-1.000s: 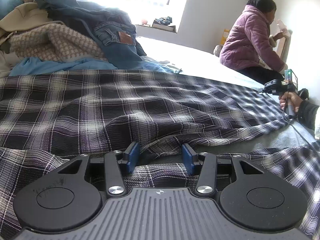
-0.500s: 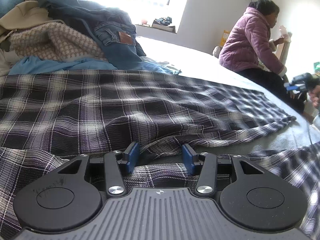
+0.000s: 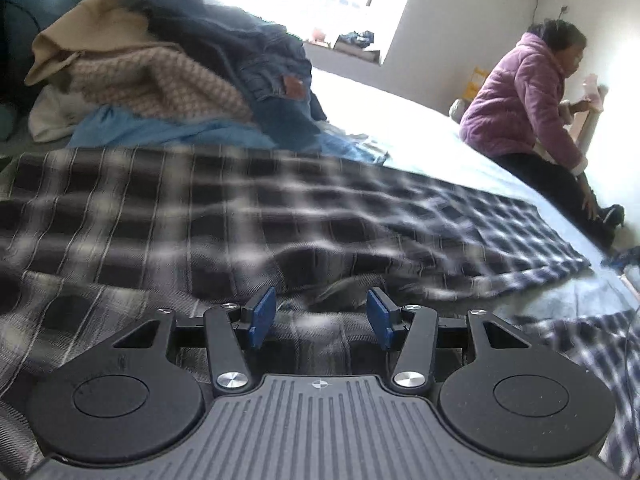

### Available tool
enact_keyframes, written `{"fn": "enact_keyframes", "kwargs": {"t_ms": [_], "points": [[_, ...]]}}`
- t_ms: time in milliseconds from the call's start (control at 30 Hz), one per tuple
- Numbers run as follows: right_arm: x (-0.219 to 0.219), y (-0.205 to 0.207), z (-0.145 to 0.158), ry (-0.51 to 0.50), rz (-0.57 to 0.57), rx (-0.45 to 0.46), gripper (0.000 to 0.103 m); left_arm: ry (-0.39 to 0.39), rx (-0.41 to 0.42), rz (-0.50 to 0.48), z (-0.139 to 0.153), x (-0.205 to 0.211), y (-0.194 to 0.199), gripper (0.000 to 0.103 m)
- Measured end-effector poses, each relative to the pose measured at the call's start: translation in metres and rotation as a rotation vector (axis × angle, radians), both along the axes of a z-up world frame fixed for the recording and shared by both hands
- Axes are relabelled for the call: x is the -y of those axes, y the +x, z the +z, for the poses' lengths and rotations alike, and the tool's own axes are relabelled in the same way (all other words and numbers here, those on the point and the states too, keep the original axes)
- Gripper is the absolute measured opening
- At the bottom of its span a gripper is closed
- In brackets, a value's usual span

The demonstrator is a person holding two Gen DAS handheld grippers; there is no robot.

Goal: Fold clothes

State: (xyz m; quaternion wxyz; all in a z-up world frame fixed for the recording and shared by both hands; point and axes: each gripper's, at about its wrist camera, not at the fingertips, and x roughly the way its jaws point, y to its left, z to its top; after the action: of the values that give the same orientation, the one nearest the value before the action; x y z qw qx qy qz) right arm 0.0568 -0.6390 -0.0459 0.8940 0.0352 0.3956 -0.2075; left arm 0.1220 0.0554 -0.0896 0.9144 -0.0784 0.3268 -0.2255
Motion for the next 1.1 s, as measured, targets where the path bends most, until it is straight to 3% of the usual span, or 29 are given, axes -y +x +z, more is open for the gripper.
{"fn": "enact_keyframes", "kwargs": {"t_ms": [33,100,200,367,533,667,733,833,1033,1100], "points": [[-0.009,-0.002,0.011,-0.007,0.022,0.025,0.026,0.002,-0.009,-0.019,0.000,0.001,-0.001,0.050],[-0.059,0.004,0.031,0.006,0.174,0.083,0.026,0.017,-0.014,-0.048,0.002,0.005,-0.005,0.050],[-0.165,0.021,0.041,0.036,0.497,0.115,0.026,0.065,0.011,-0.100,0.003,0.018,-0.017,0.050],[-0.339,0.036,0.021,-0.055,1.021,0.145,0.026,0.115,0.046,-0.144,0.002,0.028,-0.038,0.050],[-0.436,0.042,-0.019,-0.250,1.310,0.125,0.026,0.107,0.055,-0.161,-0.005,0.023,-0.052,0.050],[-0.473,0.043,-0.055,-0.407,1.393,0.054,0.026,0.095,0.056,-0.172,-0.011,0.018,-0.057,0.050],[-0.477,0.044,-0.064,-0.439,1.402,0.044,0.025,0.085,0.052,-0.172,-0.013,0.015,-0.058,0.050],[-0.478,0.044,-0.063,-0.406,1.417,0.031,0.001,0.076,0.045,-0.169,-0.014,0.011,-0.058,0.050],[-0.464,0.043,-0.057,-0.285,1.402,-0.064,0.003,0.057,0.032,-0.164,-0.017,0.003,-0.059,0.050],[-0.462,0.043,-0.054,-0.279,1.373,-0.056,0.017,0.051,0.027,-0.163,-0.017,0.000,-0.059,0.050]]}}
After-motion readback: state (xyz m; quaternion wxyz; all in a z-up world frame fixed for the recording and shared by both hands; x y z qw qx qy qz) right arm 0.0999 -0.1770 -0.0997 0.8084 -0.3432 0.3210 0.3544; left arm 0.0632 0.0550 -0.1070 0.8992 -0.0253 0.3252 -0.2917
